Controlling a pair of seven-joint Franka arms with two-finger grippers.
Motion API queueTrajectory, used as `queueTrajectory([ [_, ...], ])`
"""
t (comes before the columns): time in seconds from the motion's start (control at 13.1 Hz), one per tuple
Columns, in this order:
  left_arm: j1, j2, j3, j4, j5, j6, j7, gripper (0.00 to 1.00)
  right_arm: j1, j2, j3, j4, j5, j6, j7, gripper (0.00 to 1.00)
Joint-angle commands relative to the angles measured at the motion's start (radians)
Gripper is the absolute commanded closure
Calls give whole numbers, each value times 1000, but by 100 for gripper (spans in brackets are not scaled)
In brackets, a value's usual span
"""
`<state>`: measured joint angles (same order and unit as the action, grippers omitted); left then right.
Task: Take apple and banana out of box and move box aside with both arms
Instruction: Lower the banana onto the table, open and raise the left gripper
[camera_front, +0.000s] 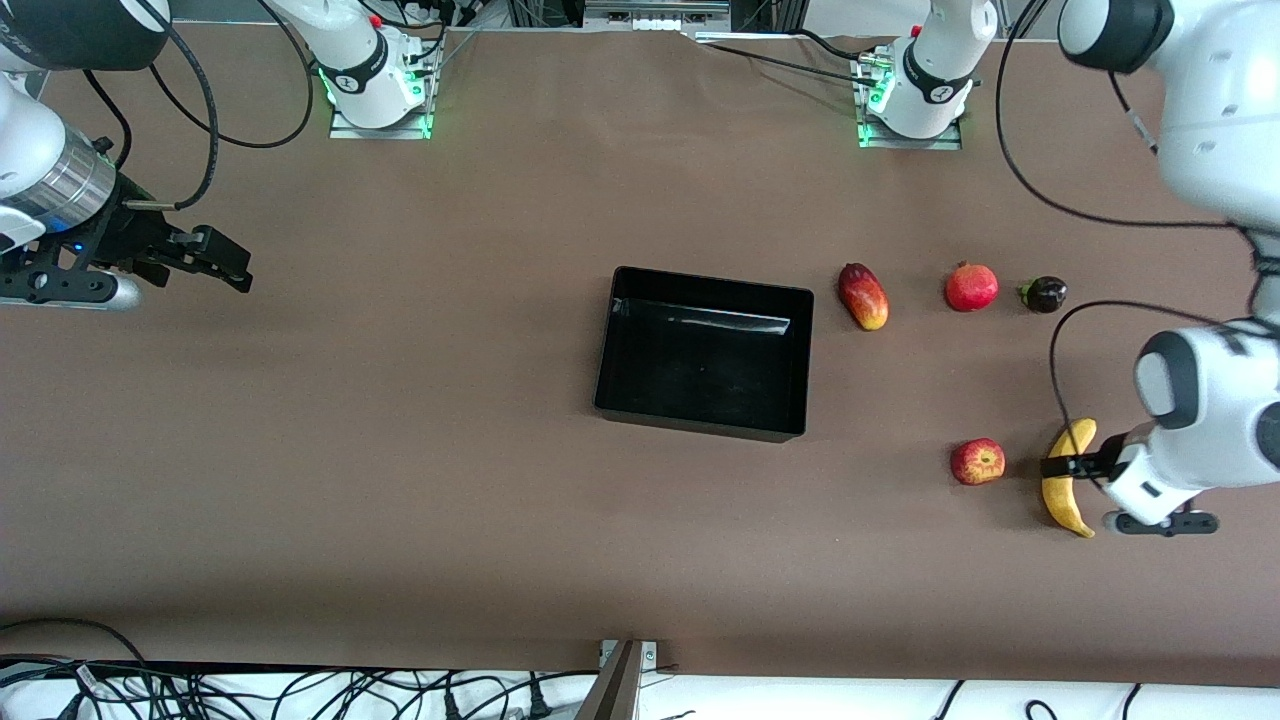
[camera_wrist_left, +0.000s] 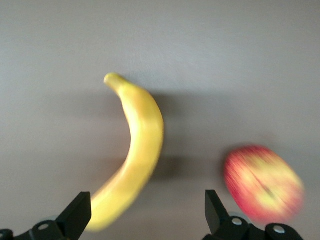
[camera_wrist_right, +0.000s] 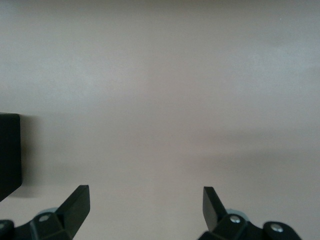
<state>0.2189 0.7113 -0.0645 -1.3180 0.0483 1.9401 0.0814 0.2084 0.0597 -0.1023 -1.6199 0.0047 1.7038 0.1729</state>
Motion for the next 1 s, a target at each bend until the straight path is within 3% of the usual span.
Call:
queueTrajectory([
  [0.0, -29, -231, 32, -50, -129, -221, -2, 0, -4, -1, 4, 9, 11, -3, 3, 0],
  [0.31, -186, -459, 101, -4, -166, -488, -72, 0, -4, -1, 4, 9, 11, -4, 3, 0],
  [0.54, -272, -613, 109, -50, -168, -620, -112, 0, -4, -1, 4, 9, 11, -3, 3, 0],
  [0.84, -311, -659, 115, -56, -145, -668, -131, 0, -4, 3, 4, 9, 1, -3, 2, 0],
  [0.92, -312, -662, 101, -56, -67, -668, -124, 0, -3, 3, 4, 11, 1, -1, 2, 0],
])
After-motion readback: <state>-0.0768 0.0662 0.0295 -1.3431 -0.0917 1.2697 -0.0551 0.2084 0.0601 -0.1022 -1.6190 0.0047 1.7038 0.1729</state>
